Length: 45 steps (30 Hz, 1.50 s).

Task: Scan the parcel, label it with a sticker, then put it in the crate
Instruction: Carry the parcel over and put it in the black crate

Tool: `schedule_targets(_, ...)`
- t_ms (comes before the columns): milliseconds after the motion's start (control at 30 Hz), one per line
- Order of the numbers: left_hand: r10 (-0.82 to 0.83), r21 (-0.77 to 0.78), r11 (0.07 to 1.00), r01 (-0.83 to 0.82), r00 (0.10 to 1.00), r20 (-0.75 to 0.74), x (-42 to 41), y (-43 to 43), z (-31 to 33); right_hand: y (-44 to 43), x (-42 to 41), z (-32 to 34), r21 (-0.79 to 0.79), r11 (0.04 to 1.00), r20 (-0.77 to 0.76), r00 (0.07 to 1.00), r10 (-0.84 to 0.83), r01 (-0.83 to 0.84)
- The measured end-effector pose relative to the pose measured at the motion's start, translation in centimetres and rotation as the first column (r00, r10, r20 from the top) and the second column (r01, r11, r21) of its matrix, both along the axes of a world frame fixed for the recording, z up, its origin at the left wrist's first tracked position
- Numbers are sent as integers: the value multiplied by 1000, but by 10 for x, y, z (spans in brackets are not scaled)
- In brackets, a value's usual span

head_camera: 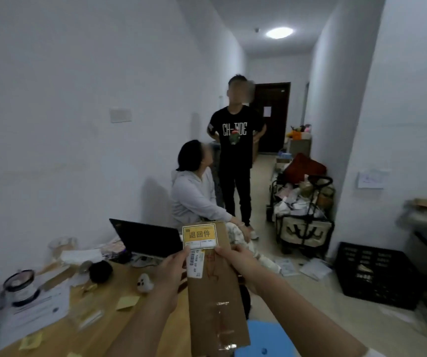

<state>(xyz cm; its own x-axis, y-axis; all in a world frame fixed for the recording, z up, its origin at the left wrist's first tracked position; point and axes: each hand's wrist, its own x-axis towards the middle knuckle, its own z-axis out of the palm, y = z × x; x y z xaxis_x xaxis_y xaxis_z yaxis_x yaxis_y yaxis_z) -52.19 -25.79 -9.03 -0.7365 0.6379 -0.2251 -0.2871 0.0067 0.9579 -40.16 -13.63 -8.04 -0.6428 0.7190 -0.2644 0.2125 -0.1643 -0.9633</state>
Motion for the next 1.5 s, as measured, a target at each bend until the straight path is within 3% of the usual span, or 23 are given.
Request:
schedule_targets(200,-244,1,970,244,970,16,83,80,2,47,108,5,44,964,41,963,-265,264)
schedule_targets(567,-575,33,818,574,817,31,266,186,13,95,310,5,53,785,12,786,-618,617)
schedule_targets(767,-653,40,757,653,757,-8,351,223,32,119,400,21,82,736,-21,739,-673,672)
schedule_targets(1067,-657,52,752,658,753,-31,450,273,26,161,497,21,61,718,-26,720,-693,693)
schedule_targets(1500,-689,-16,724,689,724,0,497,397,9,271,549,-6,-5,706,-11,706,-708,708)
